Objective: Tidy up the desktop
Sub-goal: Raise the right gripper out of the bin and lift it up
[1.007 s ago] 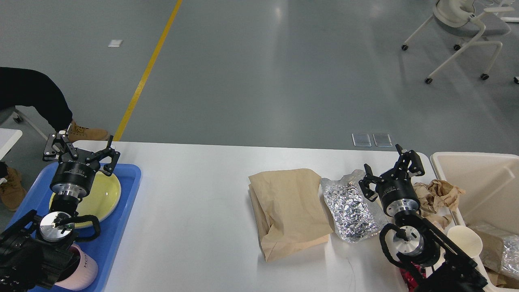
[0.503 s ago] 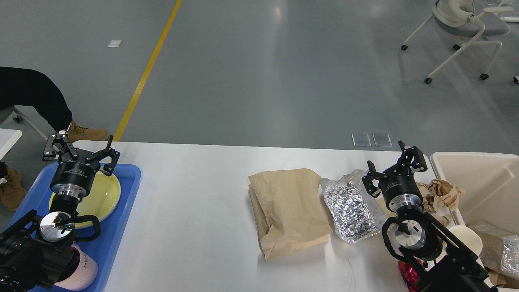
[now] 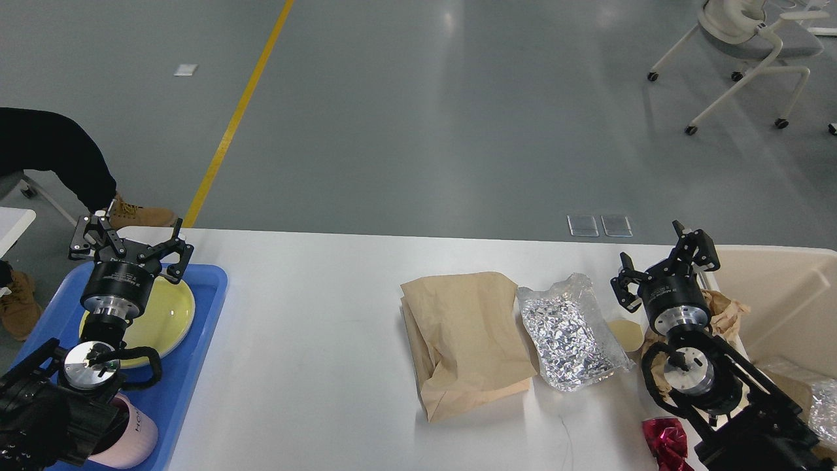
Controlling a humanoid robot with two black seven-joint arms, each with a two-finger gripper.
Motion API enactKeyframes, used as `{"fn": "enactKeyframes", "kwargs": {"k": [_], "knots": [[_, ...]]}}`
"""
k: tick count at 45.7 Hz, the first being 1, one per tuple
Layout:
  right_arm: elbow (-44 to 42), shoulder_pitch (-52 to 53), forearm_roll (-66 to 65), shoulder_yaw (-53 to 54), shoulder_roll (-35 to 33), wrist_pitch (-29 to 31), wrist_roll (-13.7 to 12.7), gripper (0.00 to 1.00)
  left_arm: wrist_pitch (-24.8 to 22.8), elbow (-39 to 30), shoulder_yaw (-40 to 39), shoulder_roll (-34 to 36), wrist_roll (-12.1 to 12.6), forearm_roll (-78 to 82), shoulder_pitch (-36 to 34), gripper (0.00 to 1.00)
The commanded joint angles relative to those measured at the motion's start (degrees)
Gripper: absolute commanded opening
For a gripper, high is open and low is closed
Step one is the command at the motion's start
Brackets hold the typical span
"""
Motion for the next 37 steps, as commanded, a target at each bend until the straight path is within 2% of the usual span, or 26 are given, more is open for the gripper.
{"fn": "enactKeyframes", "kwargs": {"k": [1, 17, 37], "knots": [[-1.88, 0.09, 3.83, 0.01, -0.06, 0.07, 0.02, 1.0, 0.0, -0.01, 0.0, 0.0, 0.01, 0.04, 0.0, 0.96], [-14.62, 5.1, 20.35, 0.1, -0.5, 0.16, 0.02, 1.0, 0.0, -0.01, 0.0, 0.0, 0.01, -0.04, 0.0, 0.96], [-14.36, 10.63, 20.1, -0.69, -1.2, 0.6, 0.46, 1.0, 0.0, -0.01, 0.0, 0.0, 0.01, -0.05, 0.0, 0.96]]}}
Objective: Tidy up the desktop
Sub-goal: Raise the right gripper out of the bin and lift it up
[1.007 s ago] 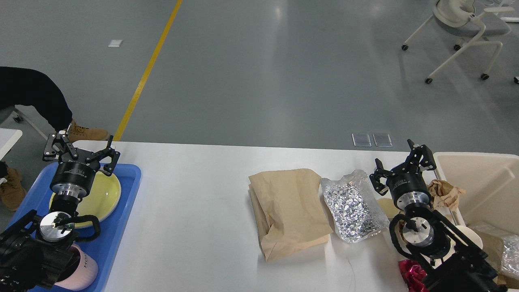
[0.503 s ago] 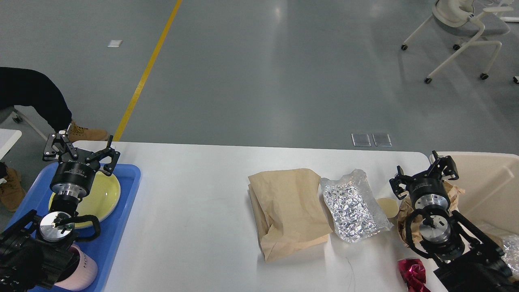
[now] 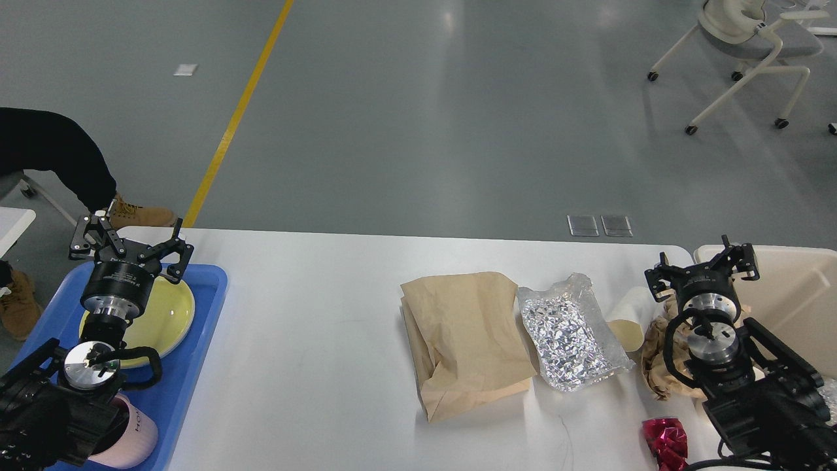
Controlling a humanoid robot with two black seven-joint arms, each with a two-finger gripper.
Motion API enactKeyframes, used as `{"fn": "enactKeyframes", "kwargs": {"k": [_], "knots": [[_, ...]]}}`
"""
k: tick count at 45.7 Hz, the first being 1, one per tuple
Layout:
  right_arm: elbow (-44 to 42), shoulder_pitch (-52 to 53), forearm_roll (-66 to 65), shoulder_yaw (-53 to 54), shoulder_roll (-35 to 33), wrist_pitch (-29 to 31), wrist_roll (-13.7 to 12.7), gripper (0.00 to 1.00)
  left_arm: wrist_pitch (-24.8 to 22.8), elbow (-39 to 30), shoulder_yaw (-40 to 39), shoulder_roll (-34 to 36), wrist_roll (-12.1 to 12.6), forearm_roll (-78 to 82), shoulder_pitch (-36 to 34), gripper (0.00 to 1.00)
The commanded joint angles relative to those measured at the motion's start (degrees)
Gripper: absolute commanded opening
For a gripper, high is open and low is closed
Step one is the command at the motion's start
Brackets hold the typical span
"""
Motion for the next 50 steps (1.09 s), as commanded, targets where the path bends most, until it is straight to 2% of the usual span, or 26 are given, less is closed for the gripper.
{"fn": "enactKeyframes", "kwargs": {"k": [1, 9, 13, 26, 36, 39, 43, 50], "knots": [[0.1, 2.29, -0.59, -0.1, -0.9, -0.01, 0.02, 1.0, 0.0, 0.08, 0.06, 0.0, -0.03, -0.01, 0.0, 0.96], [0.28, 5.81, -0.68, -0.88, -3.1, 0.08, -0.07, 1.0, 0.0, -0.01, -0.03, 0.0, -0.03, 0.08, 0.0, 0.96], [0.45, 7.21, -1.82, -5.79, -4.24, 0.87, -0.16, 1.0, 0.0, -0.01, -0.03, 0.0, -0.03, 0.08, 0.0, 0.96], [0.36, 18.28, -13.77, -41.47, -18.04, 12.47, -0.16, 1.0, 0.0, -0.01, -0.03, 0.0, -0.03, -0.01, 0.0, 0.96], [0.98, 28.74, -24.05, -67.04, -19.19, 14.75, -0.68, 1.0, 0.0, 0.08, -0.03, 0.0, 0.06, -0.01, 0.0, 0.96], [1.24, 33.04, -26.77, -76.18, -19.19, 18.0, -1.04, 1.0, 0.0, -0.01, -0.03, 0.0, -0.03, -0.01, 0.0, 0.96], [1.24, 39.72, -28.36, -86.3, -18.92, 25.2, -1.39, 1.0, 0.0, 0.08, -0.03, 0.0, -0.03, -0.01, 0.0, 0.96], [1.33, 45.88, -28.54, -91.41, -19.19, 36.46, -1.65, 1.0, 0.0, 0.08, -0.03, 0.0, -0.03, -0.01, 0.0, 0.96]]}}
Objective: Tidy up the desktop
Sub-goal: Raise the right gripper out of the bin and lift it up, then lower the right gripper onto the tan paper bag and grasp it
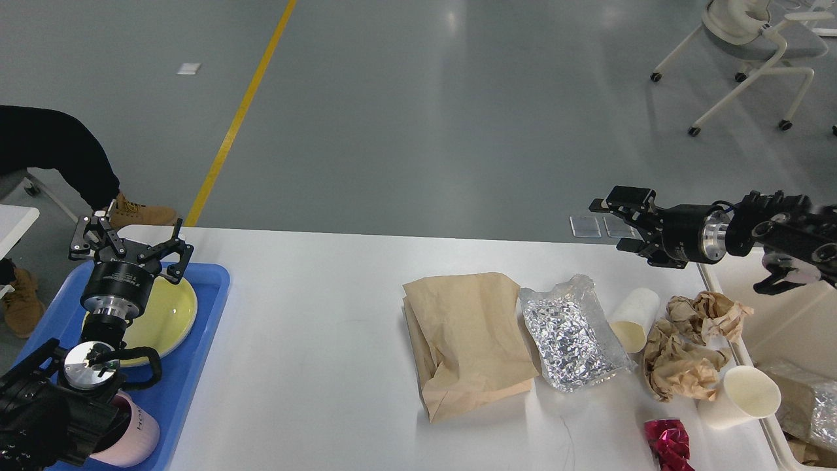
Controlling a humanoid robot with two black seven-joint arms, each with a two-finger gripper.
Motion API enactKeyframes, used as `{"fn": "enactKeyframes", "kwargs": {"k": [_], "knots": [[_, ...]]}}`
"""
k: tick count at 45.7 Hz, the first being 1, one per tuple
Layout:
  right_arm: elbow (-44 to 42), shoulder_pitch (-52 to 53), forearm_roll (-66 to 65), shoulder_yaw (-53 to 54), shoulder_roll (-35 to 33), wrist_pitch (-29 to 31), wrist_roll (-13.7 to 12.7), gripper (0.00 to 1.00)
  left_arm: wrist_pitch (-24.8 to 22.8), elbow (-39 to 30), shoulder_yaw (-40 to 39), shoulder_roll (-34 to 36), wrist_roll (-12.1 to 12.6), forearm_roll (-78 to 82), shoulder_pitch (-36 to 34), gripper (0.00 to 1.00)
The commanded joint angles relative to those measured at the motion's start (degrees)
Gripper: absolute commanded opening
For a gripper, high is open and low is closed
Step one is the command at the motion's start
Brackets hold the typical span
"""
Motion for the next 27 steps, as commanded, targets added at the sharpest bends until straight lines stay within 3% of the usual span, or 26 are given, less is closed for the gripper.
{"fn": "enactKeyframes", "kwargs": {"k": [1, 5, 13, 15, 27], "knots": [[0.01, 4.29, -0.54, -3.51, -0.2, 8.96, -0.42, 1.0, 0.0, 0.08, 0.01, 0.0, 0.0, -0.02, 0.0, 0.96], [0.01, 5.61, -1.68, -5.17, 0.33, 13.28, -3.23, 1.0, 0.0, -0.01, 0.01, 0.0, 0.0, -0.02, 0.0, 0.96], [-1.92, 6.67, -2.47, -11.24, 6.3, 12.41, -14.65, 1.0, 0.0, -0.01, 0.01, 0.0, 0.0, -0.02, 0.0, 0.96], [-2.89, 6.76, -2.3, -12.03, 7.53, 11.18, -16.5, 1.0, 0.0, -0.01, 0.01, 0.0, 0.0, 0.07, 0.0, 0.96], [-1.49, 10.8, 4.55, -12.65, 8.42, 14.77, -17.04, 1.0, 0.0, 0.08, 0.01, 0.0, 0.0, -0.02, 0.0, 0.96]]}}
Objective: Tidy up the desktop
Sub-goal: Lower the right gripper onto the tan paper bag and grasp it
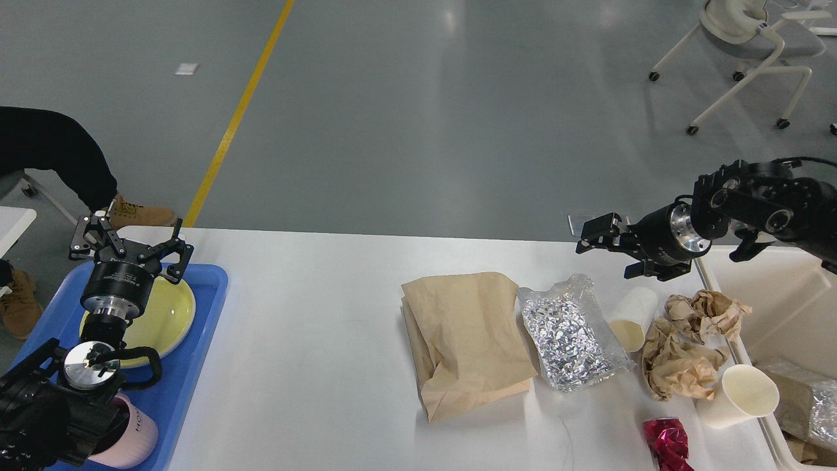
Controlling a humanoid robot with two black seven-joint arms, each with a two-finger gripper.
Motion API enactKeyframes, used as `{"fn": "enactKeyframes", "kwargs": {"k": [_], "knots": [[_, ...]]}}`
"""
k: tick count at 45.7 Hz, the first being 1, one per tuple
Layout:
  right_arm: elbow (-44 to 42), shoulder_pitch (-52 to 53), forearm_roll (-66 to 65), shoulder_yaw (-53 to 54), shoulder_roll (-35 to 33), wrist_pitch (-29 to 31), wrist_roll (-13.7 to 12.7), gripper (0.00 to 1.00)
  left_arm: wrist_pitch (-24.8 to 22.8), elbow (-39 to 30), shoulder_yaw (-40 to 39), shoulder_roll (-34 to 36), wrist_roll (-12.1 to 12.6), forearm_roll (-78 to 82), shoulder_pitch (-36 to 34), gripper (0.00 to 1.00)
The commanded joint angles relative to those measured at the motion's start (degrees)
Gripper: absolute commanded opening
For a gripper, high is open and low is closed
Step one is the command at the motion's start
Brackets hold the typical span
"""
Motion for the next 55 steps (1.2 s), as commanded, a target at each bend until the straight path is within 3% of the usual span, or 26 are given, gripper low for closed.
{"fn": "enactKeyframes", "kwargs": {"k": [1, 16, 26, 35, 40, 49, 55], "knots": [[0.71, 1.14, 4.76, -0.41, 0.09, 3.07, -0.08, 1.0, 0.0, -0.02, 0.0, 0.0, -0.03, 0.05, 0.0, 0.96], [3.17, 5.97, 5.47, -2.08, 1.66, 3.34, -0.78, 1.0, 0.0, -0.02, 0.0, 0.0, -0.03, 0.05, 0.0, 0.96], [-2.1, 6.24, 3.36, -14.81, 10.19, 2.19, -4.47, 1.0, 0.0, -0.02, 0.0, 0.0, -0.03, 0.05, 0.0, 0.96], [-6.33, 5.18, 3.45, -21.94, 18.19, 2.37, -5.44, 1.0, 0.0, 0.06, 0.0, 0.0, -0.03, 0.05, 0.0, 0.96], [-5.27, 8.16, 3.8, -22.56, 18.46, 4.21, -5.35, 1.0, 0.0, 0.06, 0.0, 0.0, -0.03, 0.05, 0.0, 0.96], [-0.79, 17.65, 4.41, -22.03, 17.58, 15.72, -5.18, 1.0, 0.0, 0.06, 0.0, 0.0, -0.03, -0.04, 0.0, 0.96], [1.75, 23.01, 6.34, -21.42, 16.44, 16.06, -5.18, 1.0, 0.0, -0.02, 0.0, 0.0, -0.03, 0.05, 0.0, 0.96]]}}
